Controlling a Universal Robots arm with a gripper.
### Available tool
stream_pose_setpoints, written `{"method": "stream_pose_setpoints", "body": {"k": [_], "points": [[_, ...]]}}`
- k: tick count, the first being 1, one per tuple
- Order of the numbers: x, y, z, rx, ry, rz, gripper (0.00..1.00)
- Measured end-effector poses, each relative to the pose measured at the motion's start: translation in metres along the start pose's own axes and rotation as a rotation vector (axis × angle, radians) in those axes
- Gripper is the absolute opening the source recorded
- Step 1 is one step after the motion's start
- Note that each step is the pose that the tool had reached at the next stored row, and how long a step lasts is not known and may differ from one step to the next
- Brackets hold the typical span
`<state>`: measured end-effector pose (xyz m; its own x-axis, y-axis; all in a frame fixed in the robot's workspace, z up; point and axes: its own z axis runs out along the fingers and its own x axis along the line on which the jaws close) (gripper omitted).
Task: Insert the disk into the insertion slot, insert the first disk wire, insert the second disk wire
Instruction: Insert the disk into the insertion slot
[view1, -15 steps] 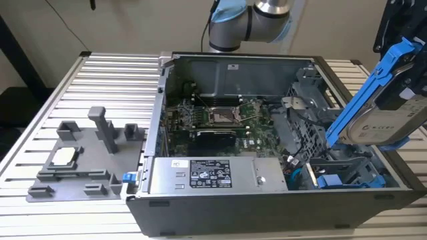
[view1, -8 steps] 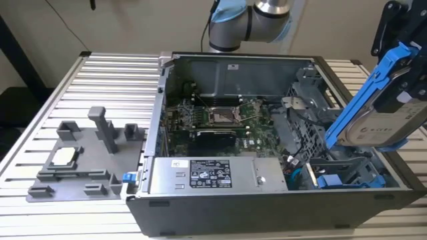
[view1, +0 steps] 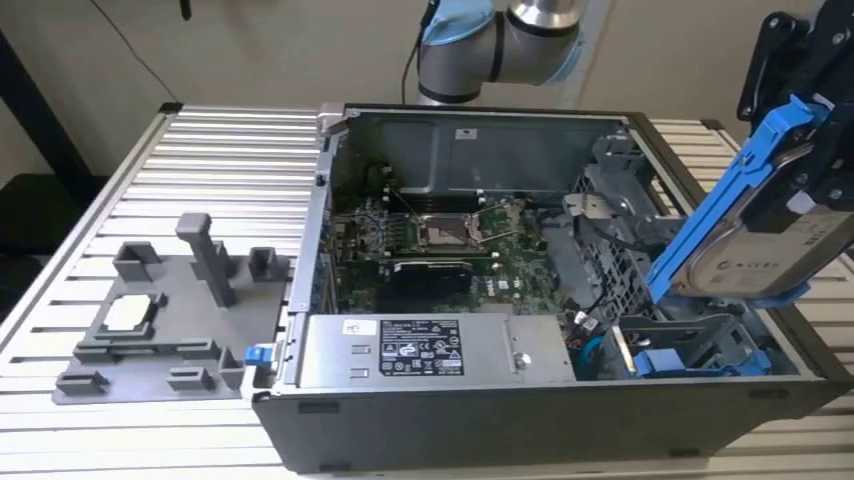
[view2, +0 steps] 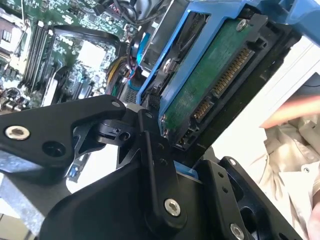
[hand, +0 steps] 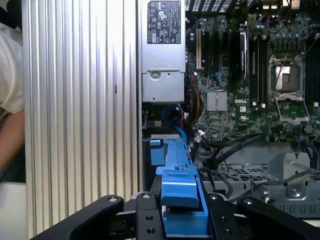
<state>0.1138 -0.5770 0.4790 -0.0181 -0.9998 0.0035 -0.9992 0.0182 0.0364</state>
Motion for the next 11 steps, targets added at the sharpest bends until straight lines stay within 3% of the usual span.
{"method": "stream_pose_setpoints", "body": {"k": [11], "points": [[0.0006,-0.0003,0.0109,0.0002,-0.0004,0.000,0.33]]}}
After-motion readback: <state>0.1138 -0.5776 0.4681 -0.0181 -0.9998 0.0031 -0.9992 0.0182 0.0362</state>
